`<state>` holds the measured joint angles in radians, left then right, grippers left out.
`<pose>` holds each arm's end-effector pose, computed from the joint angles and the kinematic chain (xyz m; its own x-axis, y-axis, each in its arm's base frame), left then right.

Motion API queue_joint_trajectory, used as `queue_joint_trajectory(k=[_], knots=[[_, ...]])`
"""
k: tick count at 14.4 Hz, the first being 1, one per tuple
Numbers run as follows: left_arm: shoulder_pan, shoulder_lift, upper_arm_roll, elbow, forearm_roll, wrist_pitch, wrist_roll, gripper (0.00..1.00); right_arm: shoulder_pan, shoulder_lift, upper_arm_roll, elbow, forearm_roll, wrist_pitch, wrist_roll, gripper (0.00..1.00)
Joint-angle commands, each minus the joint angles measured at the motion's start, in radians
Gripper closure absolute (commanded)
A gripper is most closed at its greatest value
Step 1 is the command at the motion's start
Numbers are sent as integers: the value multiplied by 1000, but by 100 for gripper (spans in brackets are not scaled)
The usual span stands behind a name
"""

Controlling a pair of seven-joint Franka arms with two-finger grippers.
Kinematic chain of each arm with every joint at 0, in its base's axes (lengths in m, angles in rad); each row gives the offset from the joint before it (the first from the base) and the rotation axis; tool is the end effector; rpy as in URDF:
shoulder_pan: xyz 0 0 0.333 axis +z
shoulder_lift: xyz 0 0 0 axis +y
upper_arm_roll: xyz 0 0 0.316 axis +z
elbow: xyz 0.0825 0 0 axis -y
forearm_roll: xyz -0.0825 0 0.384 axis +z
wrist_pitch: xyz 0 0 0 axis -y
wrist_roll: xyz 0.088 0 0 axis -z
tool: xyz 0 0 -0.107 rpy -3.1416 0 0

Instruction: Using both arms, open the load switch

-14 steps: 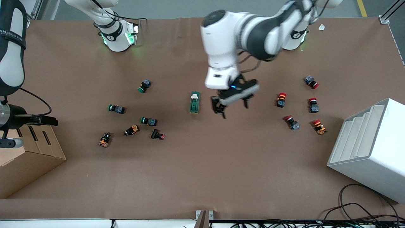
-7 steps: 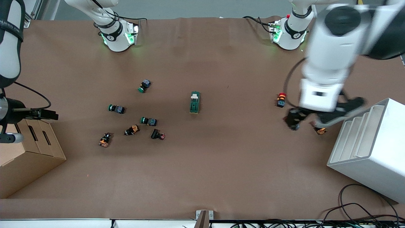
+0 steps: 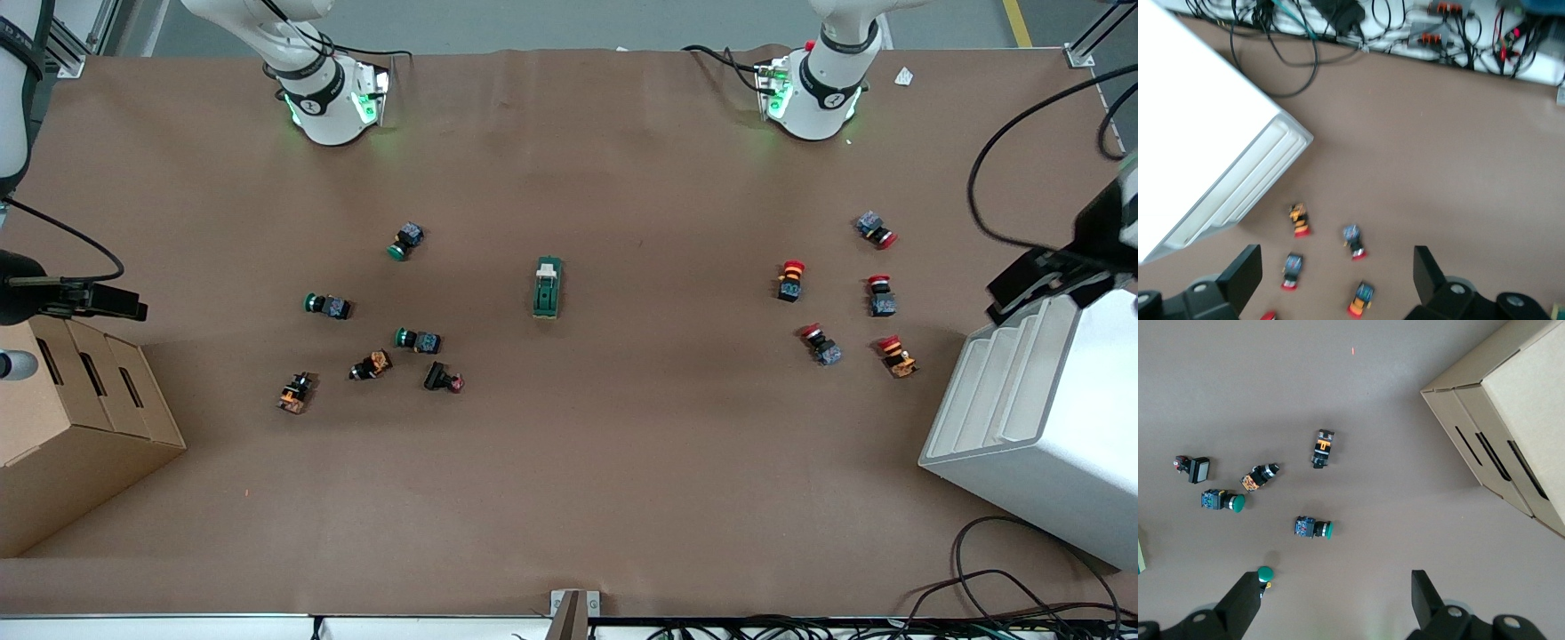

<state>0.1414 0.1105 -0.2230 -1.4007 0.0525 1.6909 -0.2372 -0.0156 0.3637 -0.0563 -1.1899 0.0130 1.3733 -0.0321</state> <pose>0.5992 -0.0353 0.6552 0.9707 0.1557 0.1828 0.1555 -0.9877 0.0154 0.6382 -0.0373 0.5673 0.9832 -0.0360 -0.1789 -0.0364 -0.9993 0.0013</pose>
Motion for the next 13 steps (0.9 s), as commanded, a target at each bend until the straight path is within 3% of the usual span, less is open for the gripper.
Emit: queue_joint_trajectory(k=[1,3,6,13], knots=[[-59,-119,118,-111,-75,-30,175,0,-1,-72,7,-83,1,-20,-5,0],[-101,-193,183,-196,-79,-37,275,0,2,-165,7,-192,-1,27,-8,0],[-198,-224,258,-208,-112,-144,259,0,17,-279,6,-309,-10,53,-9,0],[-316,-262,251,-231,-39,-152,179,0,25,-379,6,-353,-15,61,-9,0]])
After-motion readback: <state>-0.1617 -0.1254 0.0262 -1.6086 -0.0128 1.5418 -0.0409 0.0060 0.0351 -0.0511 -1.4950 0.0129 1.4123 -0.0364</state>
